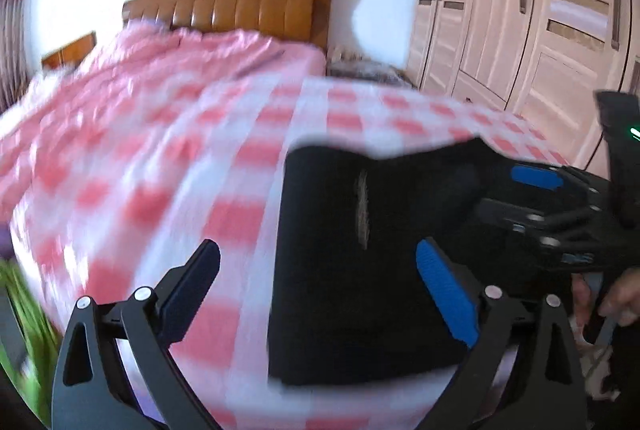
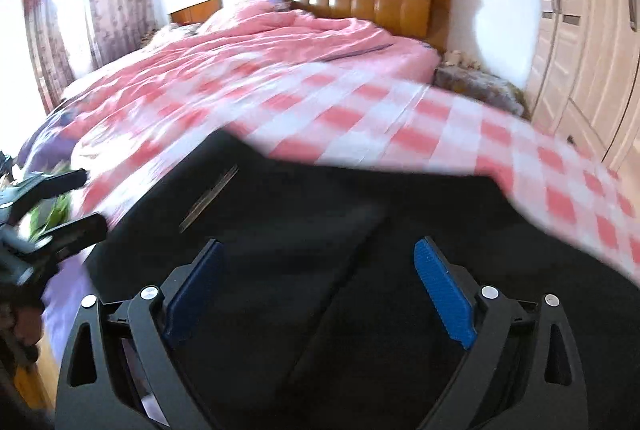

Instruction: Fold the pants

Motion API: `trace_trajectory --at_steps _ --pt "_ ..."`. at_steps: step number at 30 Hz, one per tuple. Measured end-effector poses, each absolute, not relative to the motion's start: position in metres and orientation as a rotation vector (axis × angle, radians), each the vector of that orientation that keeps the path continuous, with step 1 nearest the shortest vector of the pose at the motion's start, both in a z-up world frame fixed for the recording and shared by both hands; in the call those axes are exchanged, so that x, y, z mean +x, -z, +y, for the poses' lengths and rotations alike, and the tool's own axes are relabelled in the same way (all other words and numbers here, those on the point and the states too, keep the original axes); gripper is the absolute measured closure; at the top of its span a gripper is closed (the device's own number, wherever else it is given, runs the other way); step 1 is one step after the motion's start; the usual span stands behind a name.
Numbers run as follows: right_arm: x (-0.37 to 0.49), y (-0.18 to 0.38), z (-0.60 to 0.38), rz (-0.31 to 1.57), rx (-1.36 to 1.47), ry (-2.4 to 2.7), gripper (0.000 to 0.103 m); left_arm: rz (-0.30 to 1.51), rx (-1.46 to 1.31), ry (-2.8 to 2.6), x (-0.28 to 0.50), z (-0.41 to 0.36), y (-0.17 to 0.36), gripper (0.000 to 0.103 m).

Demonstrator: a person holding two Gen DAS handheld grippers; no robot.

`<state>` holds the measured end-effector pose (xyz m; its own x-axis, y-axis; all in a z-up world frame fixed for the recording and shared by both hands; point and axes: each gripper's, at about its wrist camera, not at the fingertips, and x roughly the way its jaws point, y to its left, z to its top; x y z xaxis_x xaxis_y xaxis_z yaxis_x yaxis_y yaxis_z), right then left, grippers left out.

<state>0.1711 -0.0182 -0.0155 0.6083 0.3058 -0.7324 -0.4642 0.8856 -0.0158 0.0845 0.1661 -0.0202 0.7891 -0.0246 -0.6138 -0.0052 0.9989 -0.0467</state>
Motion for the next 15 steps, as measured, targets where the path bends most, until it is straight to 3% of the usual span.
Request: trace_trajectory --at_steps 4,8,15 --pt "0.203 0.041 -0.02 0.958 -0.291 -0.371 0.011 0.797 -0.047 0.034 0.172 0.152 0.019 0.004" --pt "0.198 0.06 -0.045 0.973 -0.194 -0.414 0.011 0.997 -0.046 -0.013 0.242 0.147 0.066 0.001" --pt "0.193 0.039 -0.126 0.893 -0.067 -0.232 0.011 0.998 -0.147 -0.005 0.237 0.164 0.08 0.001"
